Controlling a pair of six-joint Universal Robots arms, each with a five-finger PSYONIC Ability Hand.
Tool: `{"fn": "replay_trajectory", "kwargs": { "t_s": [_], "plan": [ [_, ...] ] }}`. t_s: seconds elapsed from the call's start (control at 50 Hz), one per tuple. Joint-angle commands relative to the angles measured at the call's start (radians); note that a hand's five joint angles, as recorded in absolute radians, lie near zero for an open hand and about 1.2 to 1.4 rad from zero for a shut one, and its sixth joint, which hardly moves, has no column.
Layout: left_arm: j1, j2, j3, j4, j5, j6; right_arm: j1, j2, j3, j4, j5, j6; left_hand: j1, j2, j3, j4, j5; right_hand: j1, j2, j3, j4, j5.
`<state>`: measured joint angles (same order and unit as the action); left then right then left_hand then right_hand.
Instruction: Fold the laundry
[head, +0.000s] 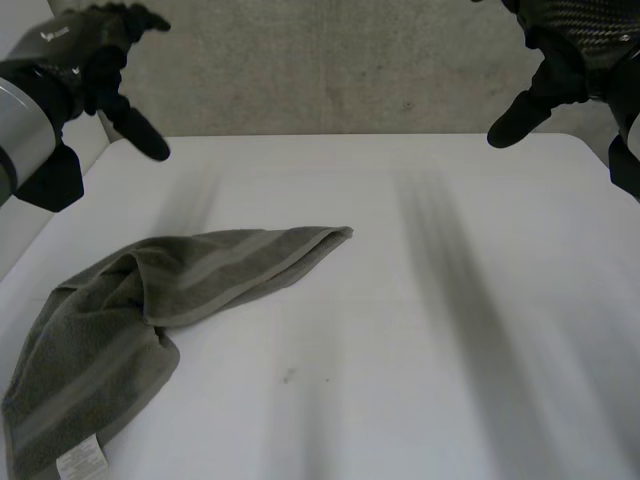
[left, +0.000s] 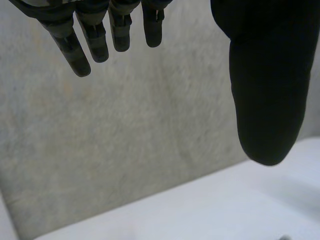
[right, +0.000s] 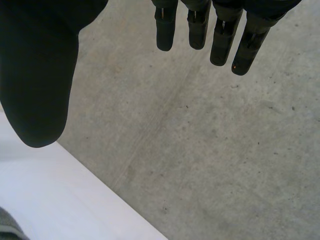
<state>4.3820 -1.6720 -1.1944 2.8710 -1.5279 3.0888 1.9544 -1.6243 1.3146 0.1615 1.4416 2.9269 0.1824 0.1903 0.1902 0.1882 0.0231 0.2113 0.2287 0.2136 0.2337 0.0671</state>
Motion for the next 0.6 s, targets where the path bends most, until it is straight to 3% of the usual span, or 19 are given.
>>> {"fn": "replay_trajectory", "kwargs": {
  "t_s": [0.02,0.14,0.3,0.46,0.6],
  "plan": [
    [0.068,-0.181,0.056,-0.007,-0.009,0.195,0.006,0.078,-0.001,0.006,-0.003,-0.083,0.052,0.044,0.044,0.046,0.036,-0.037,-0.054,-0.039,-0.059,-0.067],
    [0.169,-0.316,0.105,-0.004,-0.003,0.313,0.047,0.156,-0.014,0.004,-0.001,-0.141,0.169,0.161,0.161,0.163,0.153,-0.037,-0.054,-0.039,-0.059,-0.067],
    [0.241,-0.475,0.165,-0.036,0.008,0.396,0.058,0.207,-0.02,0.004,0.006,-0.178,0.266,0.258,0.258,0.26,0.251,-0.037,-0.054,-0.039,-0.059,-0.067],
    [0.272,-0.575,0.167,-0.12,0.049,0.546,0.057,0.224,-0.02,0.004,0.005,-0.18,0.204,0.196,0.197,0.198,0.189,-0.037,-0.054,-0.039,-0.059,-0.067],
    [0.271,-0.601,0.159,-0.124,0.103,0.55,0.055,0.245,-0.021,0.004,0.006,-0.181,0.231,0.223,0.223,0.225,0.215,-0.037,-0.054,-0.039,-0.059,-0.067]
  ]
}}
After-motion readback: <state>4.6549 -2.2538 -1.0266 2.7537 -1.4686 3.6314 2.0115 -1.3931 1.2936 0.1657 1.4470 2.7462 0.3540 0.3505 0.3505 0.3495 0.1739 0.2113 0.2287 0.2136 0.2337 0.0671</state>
